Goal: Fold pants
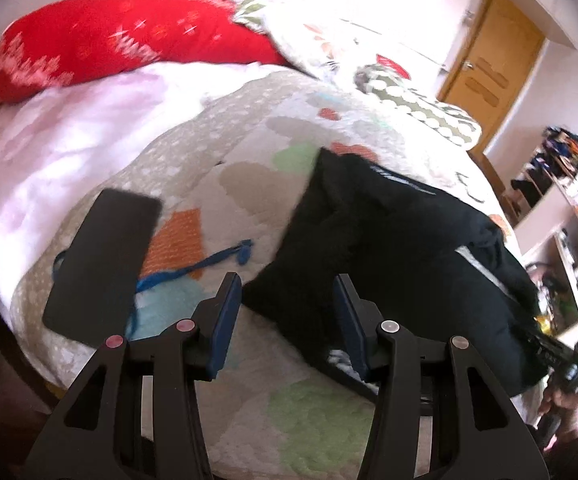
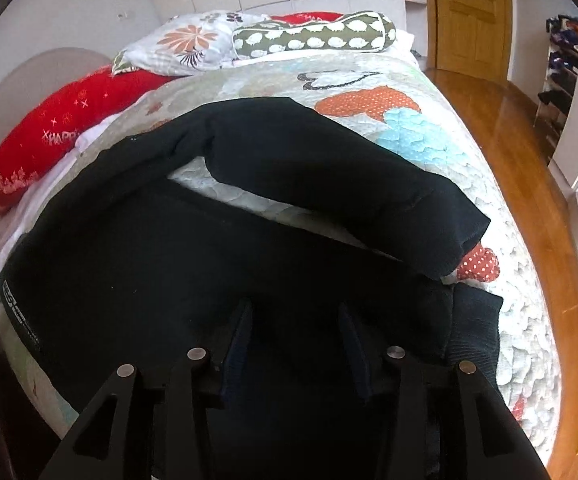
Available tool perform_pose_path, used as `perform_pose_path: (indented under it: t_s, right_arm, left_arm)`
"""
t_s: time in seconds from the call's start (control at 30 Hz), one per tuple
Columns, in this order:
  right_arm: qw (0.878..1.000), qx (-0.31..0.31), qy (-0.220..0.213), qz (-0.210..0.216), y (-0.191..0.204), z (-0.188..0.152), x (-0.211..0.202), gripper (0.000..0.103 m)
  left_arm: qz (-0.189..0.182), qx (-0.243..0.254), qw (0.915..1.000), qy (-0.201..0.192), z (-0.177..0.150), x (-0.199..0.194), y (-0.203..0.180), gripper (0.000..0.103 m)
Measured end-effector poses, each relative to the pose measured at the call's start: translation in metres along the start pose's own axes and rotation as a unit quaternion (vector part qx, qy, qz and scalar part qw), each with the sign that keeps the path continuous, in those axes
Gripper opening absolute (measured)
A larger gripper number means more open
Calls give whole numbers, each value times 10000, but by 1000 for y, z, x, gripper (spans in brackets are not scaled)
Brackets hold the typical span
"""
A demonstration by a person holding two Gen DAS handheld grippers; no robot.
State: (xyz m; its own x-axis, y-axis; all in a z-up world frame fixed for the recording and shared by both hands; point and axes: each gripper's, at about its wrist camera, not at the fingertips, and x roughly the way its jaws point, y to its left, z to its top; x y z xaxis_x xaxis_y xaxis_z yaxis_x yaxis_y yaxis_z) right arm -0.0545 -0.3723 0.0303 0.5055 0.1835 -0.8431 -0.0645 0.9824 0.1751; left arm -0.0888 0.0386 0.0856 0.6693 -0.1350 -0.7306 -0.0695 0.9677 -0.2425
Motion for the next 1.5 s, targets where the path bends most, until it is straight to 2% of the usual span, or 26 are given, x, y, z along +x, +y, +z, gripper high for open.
perform_pose_path:
  t_s: [0.07,0.13,0.23,0.3,0.43,0.63,0.7,0.73,0.8,0.83,1.0,1.03,1.07,1.17,1.27,1.3,1.4,1.47,1.5]
  right_arm:
    - [10000,9,-9,-9,2,2,-4,43]
    - [9997,24,-149,188,8,5,-13,43]
    - [9991,-73,-206,357,15,3,-18,43]
    - [9990,-104,-191,399,16,2,-18,43]
    - [9989,-40,-24,470,9,-8,-12,44]
    - [9988,-36,93,482,9,-7,-9,44]
    - [9982,-199,-41,557,14,1,-19,44]
    - [9961,-340,-251,780,20,13,-30,44]
    - [9950,-394,-324,858,23,19,-33,46]
    - [9942,-457,-403,888,26,26,-35,47]
    - [9914,-823,-672,763,42,74,-27,47]
    - [9895,-921,-695,871,46,97,-18,49]
    - [9895,-921,-695,871,46,97,-18,50]
    - [9876,-1084,-659,924,55,133,3,59]
    - [9846,-1402,-453,938,70,169,40,61]
    - [9846,-1402,-453,938,70,169,40,61]
    - [9801,-1650,-71,1101,80,188,72,61]
    - [9729,-1961,256,1198,90,198,100,62]
    - [9729,-1961,256,1198,90,198,100,62]
  left_arm:
    - [-147,221,9996,-4,-2,-1,-15,47]
    - [-332,524,9981,16,-8,1,-35,47]
    - [-382,765,9961,201,-16,14,-52,47]
    - [-396,820,9949,428,-22,31,-56,47]
    - [-75,847,9926,869,-35,67,-50,47]
    - [-247,929,9902,1016,-29,68,-48,49]
    - [-365,938,9906,924,-18,63,-48,49]
    - [-406,955,9909,855,-10,60,-48,51]
    - [-488,988,9908,786,6,60,-49,76]
    - [-608,958,9909,718,16,61,-50,78]
    - [-846,929,9893,745,68,90,-53,78]
    - [-912,952,9882,781,75,96,-53,78]
    - [-1029,1030,9856,862,85,107,-56,78]
    - [-1138,1256,9796,1076,104,134,-62,78]
    - [-1072,1467,9761,1192,119,161,-64,78]
    - [-1092,1496,9746,1259,125,172,-64,78]
    - [-1077,1546,9726,1360,139,193,-60,78]
    - [-1253,1604,9681,1463,147,204,-59,78]
    - [-1296,1666,9653,1536,150,212,-59,78]
